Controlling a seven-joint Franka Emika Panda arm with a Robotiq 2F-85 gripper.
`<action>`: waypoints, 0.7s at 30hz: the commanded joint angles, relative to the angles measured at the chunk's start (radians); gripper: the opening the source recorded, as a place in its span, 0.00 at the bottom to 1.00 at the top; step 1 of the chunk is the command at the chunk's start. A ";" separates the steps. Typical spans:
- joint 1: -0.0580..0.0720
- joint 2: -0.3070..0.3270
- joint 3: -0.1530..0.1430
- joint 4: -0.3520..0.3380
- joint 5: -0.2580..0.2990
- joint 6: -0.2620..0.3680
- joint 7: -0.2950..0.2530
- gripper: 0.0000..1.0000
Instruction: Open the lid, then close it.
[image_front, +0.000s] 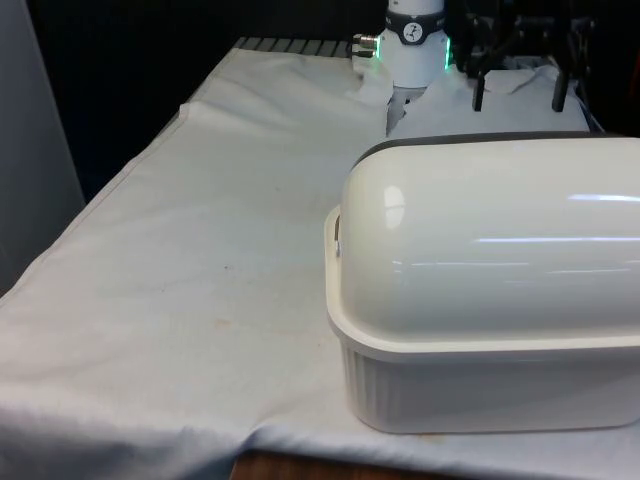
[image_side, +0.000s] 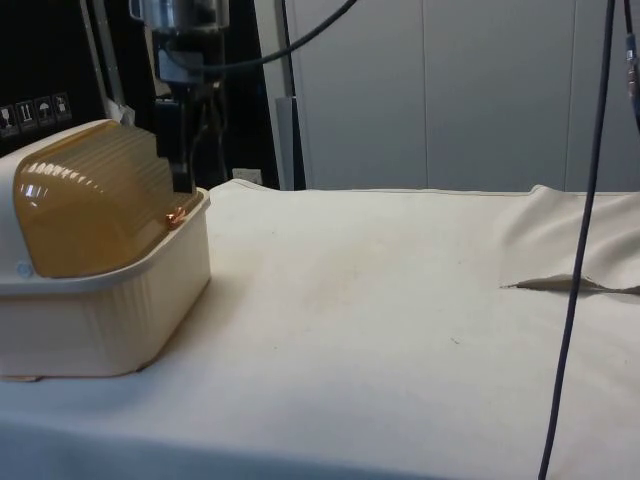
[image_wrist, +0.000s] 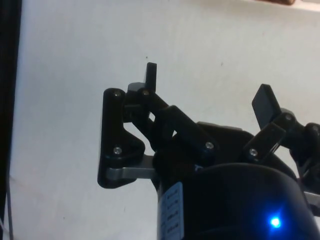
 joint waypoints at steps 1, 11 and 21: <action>0.001 0.006 -0.002 -0.008 -0.006 0.024 0.004 1.00; -0.002 0.056 -0.005 -0.011 -0.006 0.094 -0.009 1.00; -0.015 0.102 -0.023 0.012 0.003 0.116 -0.043 1.00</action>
